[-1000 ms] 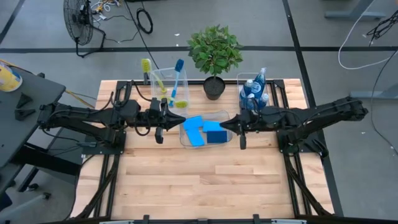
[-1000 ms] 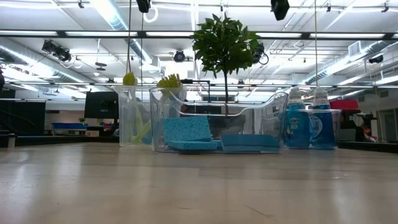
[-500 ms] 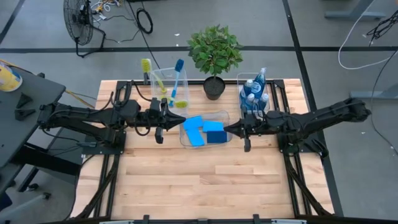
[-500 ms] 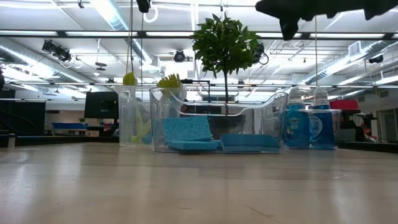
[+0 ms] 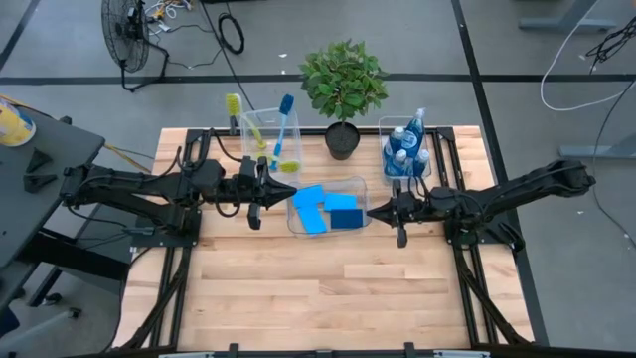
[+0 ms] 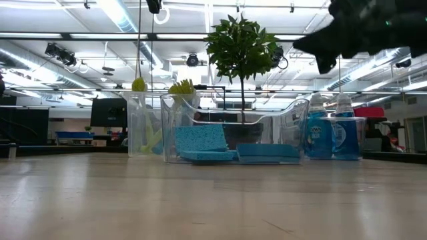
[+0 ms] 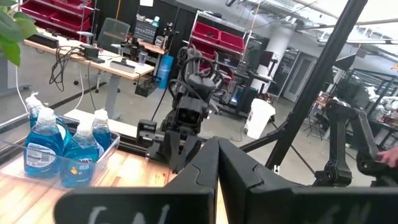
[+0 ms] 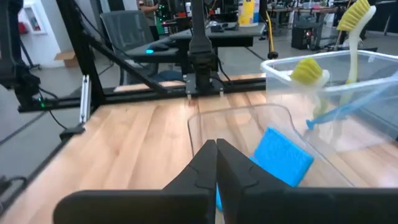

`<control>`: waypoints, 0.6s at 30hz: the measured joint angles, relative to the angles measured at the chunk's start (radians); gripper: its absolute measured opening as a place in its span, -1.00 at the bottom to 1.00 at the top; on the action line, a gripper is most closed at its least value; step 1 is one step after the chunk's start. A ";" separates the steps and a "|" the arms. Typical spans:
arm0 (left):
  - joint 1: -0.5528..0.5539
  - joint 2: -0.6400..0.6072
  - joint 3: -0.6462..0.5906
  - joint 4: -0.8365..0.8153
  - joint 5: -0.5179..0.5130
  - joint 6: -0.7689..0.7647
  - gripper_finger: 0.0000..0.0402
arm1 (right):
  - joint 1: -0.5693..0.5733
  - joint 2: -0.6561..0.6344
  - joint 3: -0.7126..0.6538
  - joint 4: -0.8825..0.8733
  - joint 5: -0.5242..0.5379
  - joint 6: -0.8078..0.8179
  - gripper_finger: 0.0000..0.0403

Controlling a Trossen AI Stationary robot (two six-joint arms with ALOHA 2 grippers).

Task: Pick & Place Kitchen Sink Supplies
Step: Return to Home Position

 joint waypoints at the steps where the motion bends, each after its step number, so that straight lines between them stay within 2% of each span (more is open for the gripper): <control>1: 0.000 0.000 0.000 -0.001 0.000 0.000 -0.93 | 0.000 -0.002 -0.016 0.011 0.000 -0.007 -0.96; 18: 0.000 0.000 0.000 -0.001 0.000 0.000 -0.93 | 0.000 -0.023 -0.143 0.038 0.033 -0.043 -0.96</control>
